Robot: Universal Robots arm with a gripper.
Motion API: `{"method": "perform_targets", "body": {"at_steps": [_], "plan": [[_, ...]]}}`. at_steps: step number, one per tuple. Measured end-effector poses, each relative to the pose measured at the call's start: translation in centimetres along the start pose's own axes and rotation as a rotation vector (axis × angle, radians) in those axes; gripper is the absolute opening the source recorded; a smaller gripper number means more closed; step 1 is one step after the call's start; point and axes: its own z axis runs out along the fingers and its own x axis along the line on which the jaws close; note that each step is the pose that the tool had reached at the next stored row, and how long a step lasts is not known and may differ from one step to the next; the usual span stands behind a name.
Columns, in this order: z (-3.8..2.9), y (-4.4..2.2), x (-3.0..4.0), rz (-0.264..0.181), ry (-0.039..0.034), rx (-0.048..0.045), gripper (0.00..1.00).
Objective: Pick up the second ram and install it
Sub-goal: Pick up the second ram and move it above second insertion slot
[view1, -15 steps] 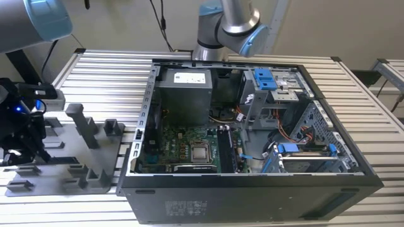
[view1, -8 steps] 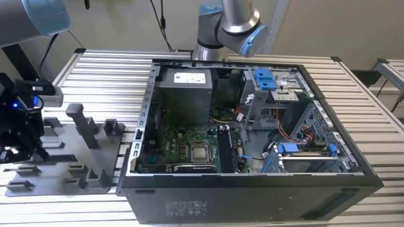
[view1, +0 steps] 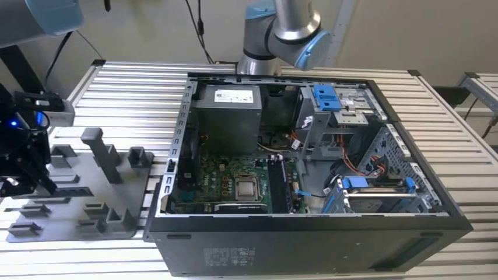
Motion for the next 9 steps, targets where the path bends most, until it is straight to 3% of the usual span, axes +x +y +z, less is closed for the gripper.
{"method": "perform_targets", "body": {"at_steps": [9], "plan": [[-1.05,-0.03,0.00,0.000,0.0000,0.0001,0.14]]}}
